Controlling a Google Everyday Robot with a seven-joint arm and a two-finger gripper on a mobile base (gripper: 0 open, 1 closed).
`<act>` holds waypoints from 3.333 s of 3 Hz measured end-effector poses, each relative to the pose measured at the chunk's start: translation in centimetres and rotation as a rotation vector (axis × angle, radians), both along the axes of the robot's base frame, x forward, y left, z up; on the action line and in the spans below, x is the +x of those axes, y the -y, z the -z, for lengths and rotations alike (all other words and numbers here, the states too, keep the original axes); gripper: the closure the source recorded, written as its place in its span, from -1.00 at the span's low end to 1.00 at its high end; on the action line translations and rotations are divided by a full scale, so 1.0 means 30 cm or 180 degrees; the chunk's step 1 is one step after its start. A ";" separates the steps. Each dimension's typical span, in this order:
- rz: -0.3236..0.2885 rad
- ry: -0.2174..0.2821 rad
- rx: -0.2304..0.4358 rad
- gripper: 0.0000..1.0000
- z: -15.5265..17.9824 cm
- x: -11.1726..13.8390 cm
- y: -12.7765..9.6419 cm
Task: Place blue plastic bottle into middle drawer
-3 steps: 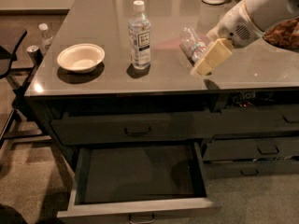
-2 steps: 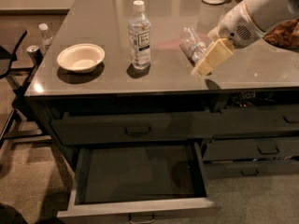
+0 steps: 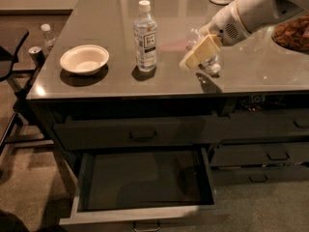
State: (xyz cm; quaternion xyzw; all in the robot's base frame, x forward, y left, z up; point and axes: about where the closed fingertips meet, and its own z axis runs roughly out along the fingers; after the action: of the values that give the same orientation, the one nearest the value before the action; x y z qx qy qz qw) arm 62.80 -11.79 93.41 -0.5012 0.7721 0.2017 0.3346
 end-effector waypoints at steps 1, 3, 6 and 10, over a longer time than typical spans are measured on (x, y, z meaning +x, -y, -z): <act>-0.0036 0.0052 0.0186 -1.00 -0.027 0.099 -0.116; -0.0249 0.0048 0.0304 -1.00 -0.049 0.205 -0.285; -0.0321 0.0142 0.0676 -1.00 0.002 0.264 -0.383; -0.0412 0.0229 0.0905 -0.16 -0.011 0.337 -0.493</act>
Offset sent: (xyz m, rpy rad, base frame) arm 0.0788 0.1011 0.0279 0.1413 -0.0343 0.0415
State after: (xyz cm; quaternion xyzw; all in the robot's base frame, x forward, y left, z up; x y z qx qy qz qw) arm 72.90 3.00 93.74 -0.5045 0.6894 0.3120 0.4158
